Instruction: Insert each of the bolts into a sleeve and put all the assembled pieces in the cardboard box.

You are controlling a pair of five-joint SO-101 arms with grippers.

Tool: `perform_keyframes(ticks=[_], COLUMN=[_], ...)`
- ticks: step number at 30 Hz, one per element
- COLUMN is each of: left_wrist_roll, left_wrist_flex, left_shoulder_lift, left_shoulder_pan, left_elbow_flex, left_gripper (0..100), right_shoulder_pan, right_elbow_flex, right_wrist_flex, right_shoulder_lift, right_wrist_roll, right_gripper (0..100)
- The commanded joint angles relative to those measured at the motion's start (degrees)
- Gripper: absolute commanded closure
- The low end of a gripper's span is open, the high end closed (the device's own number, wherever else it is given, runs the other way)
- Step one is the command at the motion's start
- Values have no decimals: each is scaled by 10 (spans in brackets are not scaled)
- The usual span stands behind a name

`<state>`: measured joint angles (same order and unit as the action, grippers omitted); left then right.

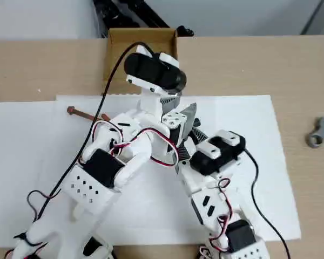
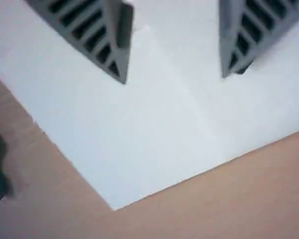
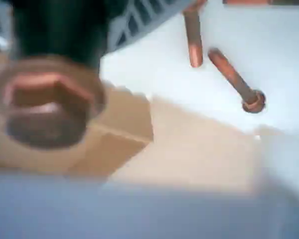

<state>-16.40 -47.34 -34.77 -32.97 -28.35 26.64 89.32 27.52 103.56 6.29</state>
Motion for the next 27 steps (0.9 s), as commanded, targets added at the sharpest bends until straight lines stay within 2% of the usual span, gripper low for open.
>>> perform_keyframes(ticks=[1, 5, 9, 12, 17, 21, 27], left_wrist_roll=[-2, -45, -66, -26, 53, 69, 69], left_wrist_flex=[-4, -27, -61, -73, -135, -191, -263], left_shoulder_lift=[-20, -21, -19, -21, -22, -22, -20], left_shoulder_pan=[4, 12, 95, 165, 258, 301, 342], left_elbow_flex=[8, 55, 145, 171, 171, 171, 169], left_gripper=[883, 884, 904, 953, 994, 994, 994], right_shoulder_pan=[5, 5, 2, 1, -25, -57, -64], right_elbow_flex=[-31, -33, -65, -118, -236, -324, -462], right_wrist_flex=[-1, -3, -3, -6, -87, -175, -342], right_shoulder_lift=[2, 2, -14, -73, -263, -451, -737], right_wrist_roll=[3, 3, 3, 3, 3, 3, 3], right_gripper=[995, 996, 996, 996, 996, 996, 995])
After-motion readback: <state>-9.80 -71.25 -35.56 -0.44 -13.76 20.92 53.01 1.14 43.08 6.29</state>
